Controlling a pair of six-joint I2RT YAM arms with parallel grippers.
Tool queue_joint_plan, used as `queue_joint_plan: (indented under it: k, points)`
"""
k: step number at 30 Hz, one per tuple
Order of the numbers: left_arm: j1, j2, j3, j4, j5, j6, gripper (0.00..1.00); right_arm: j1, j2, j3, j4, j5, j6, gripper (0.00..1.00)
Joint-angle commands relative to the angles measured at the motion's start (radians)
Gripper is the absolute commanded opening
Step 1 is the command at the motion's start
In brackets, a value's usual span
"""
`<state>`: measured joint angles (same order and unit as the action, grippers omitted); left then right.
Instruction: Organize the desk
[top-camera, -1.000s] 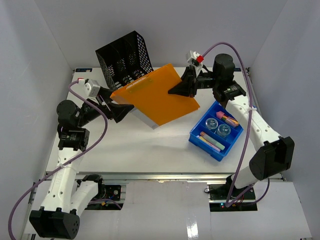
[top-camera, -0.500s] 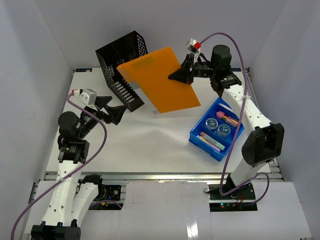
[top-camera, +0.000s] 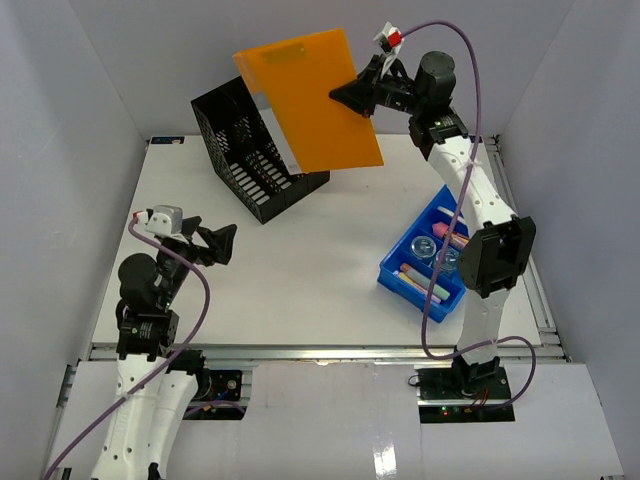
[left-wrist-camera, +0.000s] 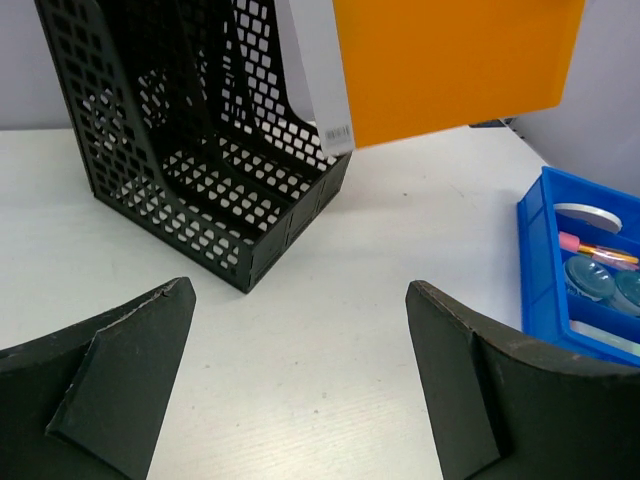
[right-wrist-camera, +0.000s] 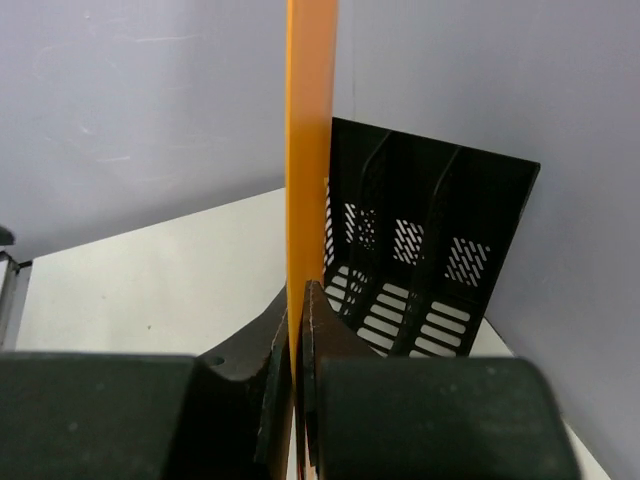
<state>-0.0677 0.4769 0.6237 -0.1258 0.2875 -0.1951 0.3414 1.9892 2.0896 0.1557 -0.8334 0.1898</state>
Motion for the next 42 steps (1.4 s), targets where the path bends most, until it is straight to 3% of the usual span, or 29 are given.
queue_joint_plan:
  k: [1, 14, 24, 32, 36, 41, 42]
  points:
    - [0.0, -0.029, -0.039, -0.031, -0.06, 0.005, 0.98, 0.013, 0.091, 0.124, 0.149, 0.093, 0.06, 0.08]
    - [0.0, -0.049, -0.08, -0.043, 0.0, -0.009, 0.98, 0.092, 0.286, 0.22, 0.221, 0.212, 0.008, 0.08]
    - [0.0, -0.049, -0.096, -0.044, 0.03, -0.01, 0.98, 0.209, 0.342, 0.205, 0.262, 0.428, -0.047, 0.08]
    - [0.0, -0.055, -0.102, -0.041, 0.046, -0.013, 0.98, 0.237, 0.314, 0.067, 0.329, 0.501, -0.118, 0.08]
    - [0.0, -0.062, -0.107, -0.032, 0.057, -0.02, 0.98, 0.238, 0.301, -0.005, 0.343, 0.489, -0.132, 0.13]
    - [0.0, -0.067, -0.108, -0.027, 0.067, -0.02, 0.98, 0.239, 0.291, -0.06, 0.334, 0.465, -0.15, 0.28]
    - [0.0, -0.067, -0.11, -0.024, 0.072, -0.019, 0.98, 0.239, 0.285, -0.061, 0.322, 0.456, -0.161, 0.34]
